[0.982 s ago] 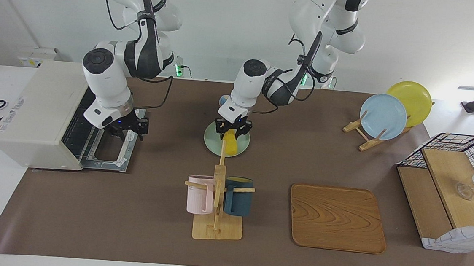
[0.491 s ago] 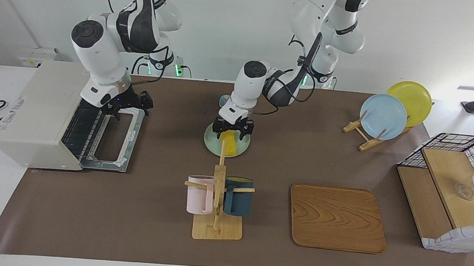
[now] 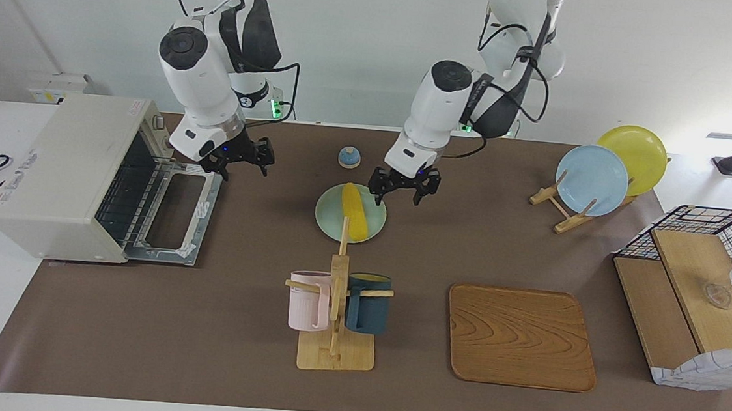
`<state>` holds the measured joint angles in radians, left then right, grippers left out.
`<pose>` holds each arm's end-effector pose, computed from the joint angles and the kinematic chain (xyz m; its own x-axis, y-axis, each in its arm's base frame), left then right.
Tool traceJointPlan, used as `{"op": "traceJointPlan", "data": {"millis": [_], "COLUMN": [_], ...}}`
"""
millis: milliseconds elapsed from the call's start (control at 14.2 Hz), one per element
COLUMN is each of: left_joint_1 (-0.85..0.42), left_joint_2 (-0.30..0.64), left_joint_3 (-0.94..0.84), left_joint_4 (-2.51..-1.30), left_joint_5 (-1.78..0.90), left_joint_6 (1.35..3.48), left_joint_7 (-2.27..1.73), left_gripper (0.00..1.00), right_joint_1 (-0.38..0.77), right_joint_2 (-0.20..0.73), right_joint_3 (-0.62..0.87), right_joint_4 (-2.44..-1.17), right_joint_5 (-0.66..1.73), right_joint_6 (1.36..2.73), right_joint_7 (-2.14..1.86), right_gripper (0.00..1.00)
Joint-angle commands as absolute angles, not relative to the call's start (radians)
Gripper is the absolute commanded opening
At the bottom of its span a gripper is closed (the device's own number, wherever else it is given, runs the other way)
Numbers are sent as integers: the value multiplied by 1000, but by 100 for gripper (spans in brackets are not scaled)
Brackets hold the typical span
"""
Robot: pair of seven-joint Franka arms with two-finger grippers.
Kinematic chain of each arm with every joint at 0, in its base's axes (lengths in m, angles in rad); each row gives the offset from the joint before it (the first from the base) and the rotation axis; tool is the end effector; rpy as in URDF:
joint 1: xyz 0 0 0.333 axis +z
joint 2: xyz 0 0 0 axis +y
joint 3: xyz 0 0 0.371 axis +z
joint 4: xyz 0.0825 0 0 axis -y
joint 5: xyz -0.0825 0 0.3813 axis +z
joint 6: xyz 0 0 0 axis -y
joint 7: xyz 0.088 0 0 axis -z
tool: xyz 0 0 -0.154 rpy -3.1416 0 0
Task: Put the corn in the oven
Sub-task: 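Release the corn and retract the left gripper while the right gripper approaches the plate, then grasp the rim of the green plate with the right gripper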
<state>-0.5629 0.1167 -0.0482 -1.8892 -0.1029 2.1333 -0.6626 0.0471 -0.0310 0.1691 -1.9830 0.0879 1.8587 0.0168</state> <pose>0.4974 -0.3578 0.4649 0.9939 0.1042 0.0373 0.0973 -0.9832 0.1543 0.5143 0.1247 0.4797 0.9804 0.1721 -0.0958 0.1653 -0.9834 -0.0747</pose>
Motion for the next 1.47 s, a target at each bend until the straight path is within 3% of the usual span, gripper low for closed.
{"op": "traceJointPlan", "data": {"millis": [0,421,702,842,982,1263,1404], "left_joint_1": [-435,-215,-100,-91,-91,-89,-84], "left_joint_2": [86,6,-23,-41,-54,-81,-83], "left_joint_3": [-54,-51,-52,-52,-52,-54,-55], "left_joint_4": [-1810,-1732,-1707,-1713,-1717,-1736,-1732], "left_joint_5": [-104,-104,-84,-62,-28,9,11], "left_joint_6": [1979,1813,1733,1698,1677,1641,1585], "left_joint_7": [-492,-304,-134,-109,-78,-75,-51], "left_gripper": [100,100,100,100,100,100,100], "right_joint_1": [37,43,253,299,372,431,436], "right_joint_2": [-35,-14,162,237,288,399,402], "right_joint_3": [247,429,436,436,434,436,434], "right_joint_4": [-1974,-1939,-1766,-1720,-1730,-1782,-1856], "right_joint_5": [107,92,-44,-90,-171,-343,-347], "right_joint_6": [1856,1913,1931,1956,2015,2118,2193], "right_joint_7": [121,342,608,652,667,741,745], "right_gripper": [89,82,83,91,100,100,90]}}
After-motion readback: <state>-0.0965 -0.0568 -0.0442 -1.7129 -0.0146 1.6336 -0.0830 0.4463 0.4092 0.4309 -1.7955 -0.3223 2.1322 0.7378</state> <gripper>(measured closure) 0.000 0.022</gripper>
